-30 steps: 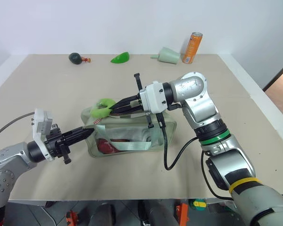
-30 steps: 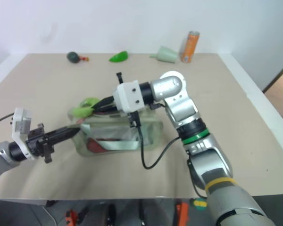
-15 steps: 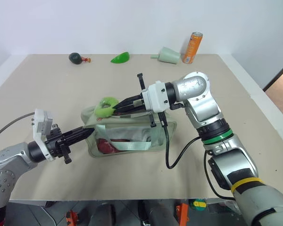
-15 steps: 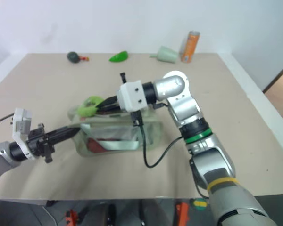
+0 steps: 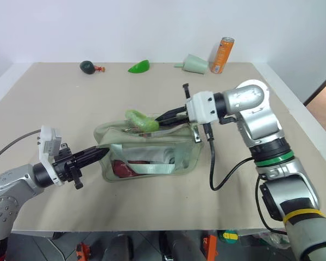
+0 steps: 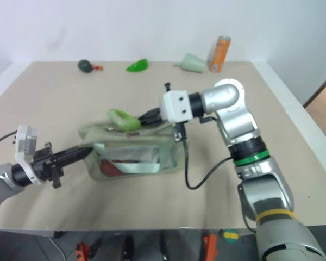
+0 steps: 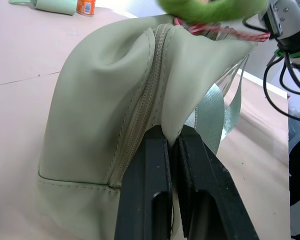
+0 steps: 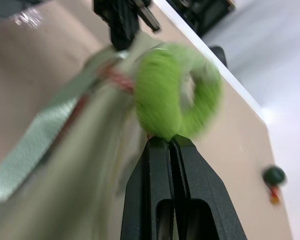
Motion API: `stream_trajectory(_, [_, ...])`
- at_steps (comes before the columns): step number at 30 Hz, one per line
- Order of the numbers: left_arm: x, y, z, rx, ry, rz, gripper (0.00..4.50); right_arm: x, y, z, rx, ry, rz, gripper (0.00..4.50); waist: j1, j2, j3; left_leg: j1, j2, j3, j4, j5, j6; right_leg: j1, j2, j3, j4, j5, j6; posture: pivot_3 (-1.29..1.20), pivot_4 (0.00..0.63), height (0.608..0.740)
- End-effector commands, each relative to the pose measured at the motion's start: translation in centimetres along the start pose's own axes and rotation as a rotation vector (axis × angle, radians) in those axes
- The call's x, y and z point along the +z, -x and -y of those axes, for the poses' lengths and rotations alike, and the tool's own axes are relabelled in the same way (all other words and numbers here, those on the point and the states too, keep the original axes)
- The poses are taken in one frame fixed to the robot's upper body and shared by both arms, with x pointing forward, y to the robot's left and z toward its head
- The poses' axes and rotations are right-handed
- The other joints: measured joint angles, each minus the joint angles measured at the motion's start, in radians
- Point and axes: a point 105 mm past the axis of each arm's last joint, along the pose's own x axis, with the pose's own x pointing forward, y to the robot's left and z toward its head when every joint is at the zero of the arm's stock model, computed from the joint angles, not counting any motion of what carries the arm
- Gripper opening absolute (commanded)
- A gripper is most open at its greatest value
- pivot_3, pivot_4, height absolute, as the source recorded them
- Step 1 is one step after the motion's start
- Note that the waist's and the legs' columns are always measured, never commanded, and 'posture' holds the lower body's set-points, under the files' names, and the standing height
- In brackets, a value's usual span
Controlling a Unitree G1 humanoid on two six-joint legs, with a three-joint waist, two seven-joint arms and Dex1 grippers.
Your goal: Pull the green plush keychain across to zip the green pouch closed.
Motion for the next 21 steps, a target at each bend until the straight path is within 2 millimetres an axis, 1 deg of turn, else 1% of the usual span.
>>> stream_trajectory(1, [-0.1, 0.0, -0.2, 0.006, -0.007, -0.006, 0.0, 0.8, 1.0, 0.9, -0.056, 0.036, 0.0, 0.05, 0.0, 0.0, 0.0, 0.0, 0.0, 0.0, 0.0, 0.0, 0.0, 0.0, 0.0, 0.0, 0.0, 0.0, 0.0, 0.0, 0.15, 0.74])
stream_trajectory(6, [0.0, -0.4, -0.2, 0.0, -0.007, 0.001, 0.0, 1.1, 0.2, 0.9, -0.054, 0.038, 0.019, 0.05, 0.0, 0.0, 0.0, 0.0, 0.0, 0.0, 0.0, 0.0, 0.0, 0.0, 0.001, 0.0, 0.0, 0.0, 0.0, 0.0, 0.15, 0.74])
stream_trajectory(9, [-0.1, -0.3, -0.2, 0.003, -0.005, 0.004, 0.0, 0.5, -0.3, 0.9, -0.043, 0.044, -0.015, 0.05, 0.0, 0.0, 0.0, 0.0, 0.0, 0.0, 0.0, 0.0, 0.0, 0.0, 0.0, 0.0, 0.0, 0.0, 0.0, 0.0, 0.15, 0.74])
stream_trajectory(10, [-0.1, -0.3, -0.1, 0.005, -0.005, 0.004, 0.0, 0.5, -0.4, 1.0, -0.051, 0.044, -0.012, 0.05, 0.0, 0.0, 0.0, 0.0, 0.0, 0.0, 0.0, 0.0, 0.0, 0.0, 0.0, 0.0, 0.0, 0.0, 0.0, 0.0, 0.15, 0.74])
stream_trajectory(12, [-0.1, -0.3, -0.1, 0.009, -0.006, 0.006, 0.0, 1.5, -0.1, 2.3, -0.104, 0.022, 0.04, 0.05, 0.0, 0.0, 0.0, 0.0, 0.0, 0.0, 0.0, 0.0, 0.0, 0.0, 0.0, 0.0, 0.0, 0.0, 0.0, 0.0, 0.15, 0.74])
stream_trajectory(14, [-0.1, -0.2, -0.1, 0.012, -0.006, 0.009, 0.0, 2.4, 0.2, 3.2, -0.139, 0.005, 0.085, 0.47, 0.0, 0.0, 0.0, 0.0, 0.0, 0.0, 0.0, 0.0, 0.0, 0.0, 0.0, 0.0, 0.0, 0.0, 0.0, 0.0, 0.15, 0.74])
stream_trajectory(16, [-0.1, -0.2, -0.1, 0.013, -0.006, 0.01, 0.0, 2.6, 0.3, 3.4, -0.146, 0.015, 0.09, 0.73, 0.0, 0.0, 0.0, 0.0, 0.0, 0.0, 0.0, 0.0, 0.0, 0.0, 0.0, 0.0, 0.0, 0.0, 0.0, 0.0, 0.15, 0.74])
stream_trajectory(17, [-0.1, -0.3, -0.1, 0.013, -0.006, 0.01, 0.0, 2.6, 0.3, 3.5, -0.151, 0.021, 0.087, 1.32, 0.0, 0.0, 0.0, 0.0, 0.0, 0.0, 0.0, 0.0, 0.0, 0.0, 0.0, 0.0, 0.0, 0.0, 0.0, 0.0, 0.15, 0.74])
stream_trajectory(18, [-0.1, -0.3, -0.1, 0.013, -0.005, 0.011, 0.0, 2.5, 0.3, 3.7, -0.16, 0.029, 0.079, 1.58, 0.0, 0.0, 0.0, 0.0, 0.0, 0.0, 0.0, 0.0, 0.0, 0.0, 0.0, 0.0, 0.0, 0.0, 0.0, 0.0, 0.15, 0.74])
stream_trajectory(19, [-0.1, -0.3, -0.1, 0.013, -0.005, 0.012, 0.0, 2.5, 0.4, 3.9, -0.174, 0.041, 0.069, 1.96, 0.0, 0.0, 0.0, 0.0, 0.0, 0.0, 0.0, 0.0, 0.0, 0.0, 0.0, 0.0, 0.0, 0.0, 0.0, 0.0, 0.15, 0.74])
stream_trajectory(20, [-0.1, -0.3, 0.0, 0.013, -0.005, 0.013, 0.0, 2.3, 0.4, 4.0, -0.178, 0.032, 0.061, 2.19, 0.0, 0.0, 0.0, 0.0, 0.0, 0.0, 0.0, 0.0, 0.0, 0.0, 0.0, 0.0, 0.0, 0.0, 0.0, 0.0, 0.15, 0.74])
stream_trajectory(21, [-0.1, -0.3, 0.0, 0.012, -0.005, 0.014, 0.0, 2.2, 0.5, 3.9, -0.164, 0.014, 0.057, 2.51, 0.0, 0.0, 0.0, 0.0, 0.0, 0.0, 0.0, 0.0, 0.0, 0.0, 0.0, 0.0, 0.0, 0.0, 0.0, 0.0, 0.15, 0.74])
